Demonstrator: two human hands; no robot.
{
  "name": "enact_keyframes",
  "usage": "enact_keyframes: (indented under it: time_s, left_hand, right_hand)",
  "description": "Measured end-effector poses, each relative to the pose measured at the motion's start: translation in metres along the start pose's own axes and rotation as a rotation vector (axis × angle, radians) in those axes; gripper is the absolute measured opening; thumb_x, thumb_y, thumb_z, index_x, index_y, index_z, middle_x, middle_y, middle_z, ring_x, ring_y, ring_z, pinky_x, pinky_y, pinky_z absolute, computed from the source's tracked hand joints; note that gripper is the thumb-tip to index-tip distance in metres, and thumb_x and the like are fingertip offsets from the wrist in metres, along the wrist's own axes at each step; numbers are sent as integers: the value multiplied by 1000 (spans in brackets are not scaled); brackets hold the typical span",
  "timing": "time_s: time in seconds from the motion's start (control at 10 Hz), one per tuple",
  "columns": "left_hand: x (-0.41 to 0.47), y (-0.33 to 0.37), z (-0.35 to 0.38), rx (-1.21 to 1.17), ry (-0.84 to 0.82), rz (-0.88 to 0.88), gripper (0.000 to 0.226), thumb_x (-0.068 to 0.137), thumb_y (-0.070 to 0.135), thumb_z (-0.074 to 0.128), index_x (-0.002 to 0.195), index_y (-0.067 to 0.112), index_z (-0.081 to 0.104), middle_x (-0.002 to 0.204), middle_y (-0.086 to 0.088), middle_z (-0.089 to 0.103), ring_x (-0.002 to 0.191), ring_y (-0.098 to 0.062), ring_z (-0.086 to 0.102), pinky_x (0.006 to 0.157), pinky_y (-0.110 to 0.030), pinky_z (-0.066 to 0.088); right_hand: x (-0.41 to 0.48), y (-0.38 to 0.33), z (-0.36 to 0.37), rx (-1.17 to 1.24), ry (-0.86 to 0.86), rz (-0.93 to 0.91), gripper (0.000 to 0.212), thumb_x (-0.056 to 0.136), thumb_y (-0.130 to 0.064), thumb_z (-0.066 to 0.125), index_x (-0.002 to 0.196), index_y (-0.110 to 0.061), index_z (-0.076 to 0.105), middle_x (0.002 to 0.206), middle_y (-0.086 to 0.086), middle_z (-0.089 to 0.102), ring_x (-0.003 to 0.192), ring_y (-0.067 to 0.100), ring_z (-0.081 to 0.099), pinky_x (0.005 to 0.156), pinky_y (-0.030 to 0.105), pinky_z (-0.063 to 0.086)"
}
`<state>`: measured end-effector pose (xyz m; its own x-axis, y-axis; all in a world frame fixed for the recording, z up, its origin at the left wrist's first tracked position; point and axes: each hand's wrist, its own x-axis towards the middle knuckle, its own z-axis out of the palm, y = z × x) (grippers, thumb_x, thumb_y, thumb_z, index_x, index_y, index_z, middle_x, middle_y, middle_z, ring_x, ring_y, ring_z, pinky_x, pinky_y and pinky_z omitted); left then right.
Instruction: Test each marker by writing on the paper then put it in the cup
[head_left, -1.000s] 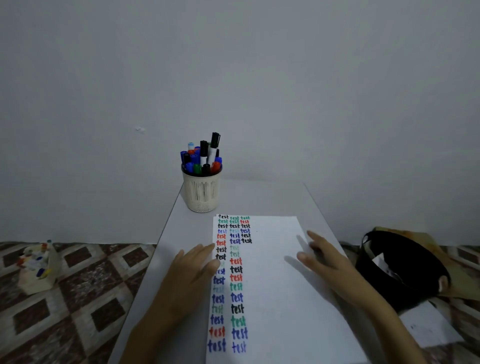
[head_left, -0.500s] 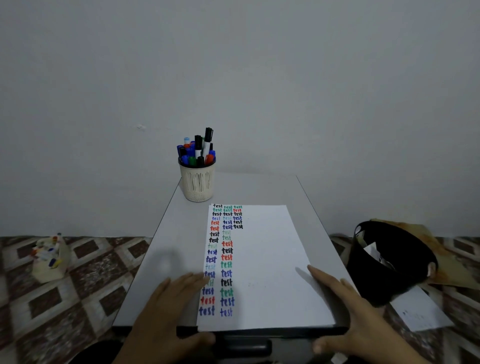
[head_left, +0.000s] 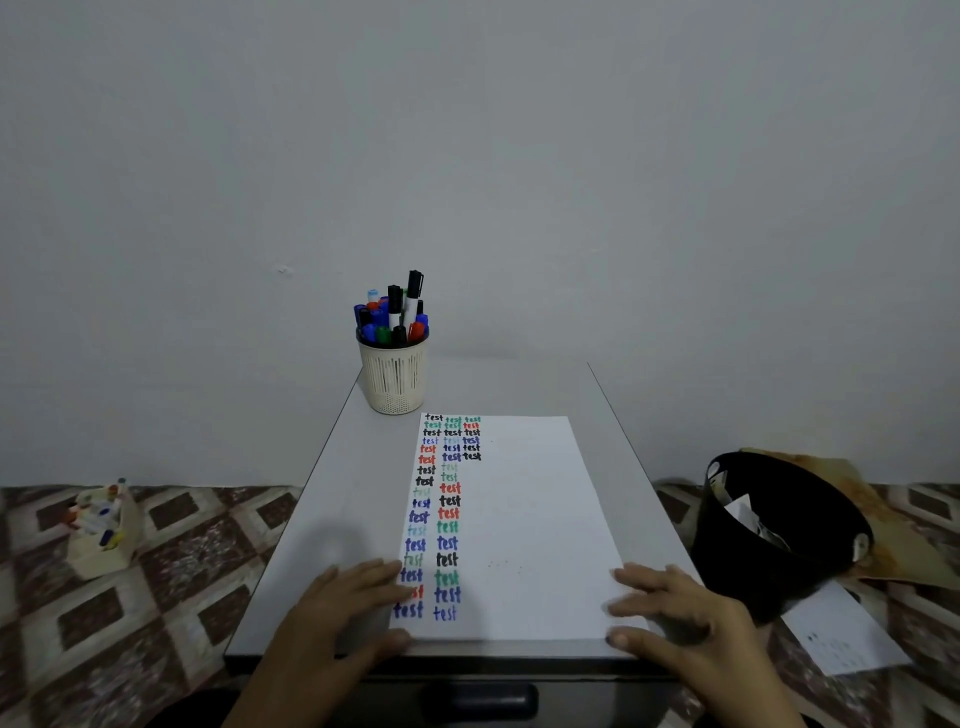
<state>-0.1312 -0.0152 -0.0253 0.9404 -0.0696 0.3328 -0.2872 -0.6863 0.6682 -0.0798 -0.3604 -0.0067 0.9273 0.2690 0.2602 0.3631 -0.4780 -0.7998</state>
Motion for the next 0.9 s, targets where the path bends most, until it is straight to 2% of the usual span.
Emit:
enact_keyframes:
  time_s: [0.1, 0.2, 0.3, 0.4, 0.5, 0.6, 0.7, 0.8, 0.9]
  left_hand:
    - [5, 1, -1, -8, 19, -15, 58, 56, 84, 50, 109, 60, 52, 121, 45, 43, 118, 14, 39, 103, -24, 30]
    - [13, 0, 0, -26, 48, -20, 52, 61, 76, 55, 106, 50, 62, 120, 38, 50, 116, 9, 44, 100, -28, 40]
    - [22, -1, 0, -27, 84, 1, 54, 63, 76, 54, 102, 41, 68, 116, 31, 57, 112, 9, 49, 98, -25, 42]
    - [31, -1, -1, -13, 104, -9, 43, 64, 64, 57, 100, 42, 65, 111, 38, 55, 110, 11, 48, 97, -21, 41]
    - [34, -3, 2, 8, 133, 1, 41, 67, 59, 54, 102, 40, 64, 110, 43, 53, 110, 12, 48, 95, -17, 41]
    - [31, -5, 4, 18, 168, -11, 44, 69, 59, 52, 105, 37, 64, 115, 30, 53, 111, 13, 47, 95, -23, 42]
    - [29, -4, 6, 7, 180, 2, 33, 70, 59, 53, 101, 50, 60, 115, 27, 55, 110, 12, 47, 94, -21, 40]
    - [30, -7, 8, 48, 194, 3, 32, 70, 60, 51, 101, 52, 57, 114, 30, 53, 109, 15, 46, 93, -17, 40]
    - [24, -2, 9, 55, 243, 42, 45, 76, 64, 48, 108, 36, 61, 115, 28, 52, 110, 13, 46, 93, -13, 42]
  right_hand:
    - [3, -1, 3, -49, 60, 13, 54, 44, -87, 64, 74, -44, 77, 103, -36, 65, 102, -11, 60, 100, 10, 35]
    - [8, -3, 7, -106, 103, 7, 37, 55, -74, 71, 75, -44, 77, 102, -33, 67, 99, -11, 60, 83, 1, 41]
    - [18, 0, 13, -189, 122, -17, 17, 63, -31, 86, 71, -41, 76, 99, -25, 69, 98, -16, 57, 79, -3, 39]
    - [26, 5, 18, -208, 147, -25, 24, 65, -22, 87, 72, -42, 75, 98, -23, 70, 95, -14, 59, 80, 0, 41]
    - [33, 6, 22, -216, 158, -49, 18, 67, -21, 86, 76, -34, 78, 99, -18, 72, 97, -11, 60, 81, 0, 41]
    - [36, 3, 23, -207, 171, -69, 16, 67, -20, 86, 78, -29, 79, 98, -17, 71, 98, -13, 59, 80, 0, 42]
    - [36, 4, 24, -206, 180, -81, 15, 68, -21, 86, 78, -30, 79, 98, -18, 72, 97, -13, 59, 80, 0, 41]
    - [36, 9, 25, -206, 185, -102, 16, 67, -21, 87, 77, -30, 79, 99, -16, 73, 97, -14, 59, 80, -1, 41]
    - [35, 7, 26, -149, 205, -105, 15, 66, -32, 86, 79, -30, 79, 102, -16, 72, 99, -14, 59, 82, -1, 40]
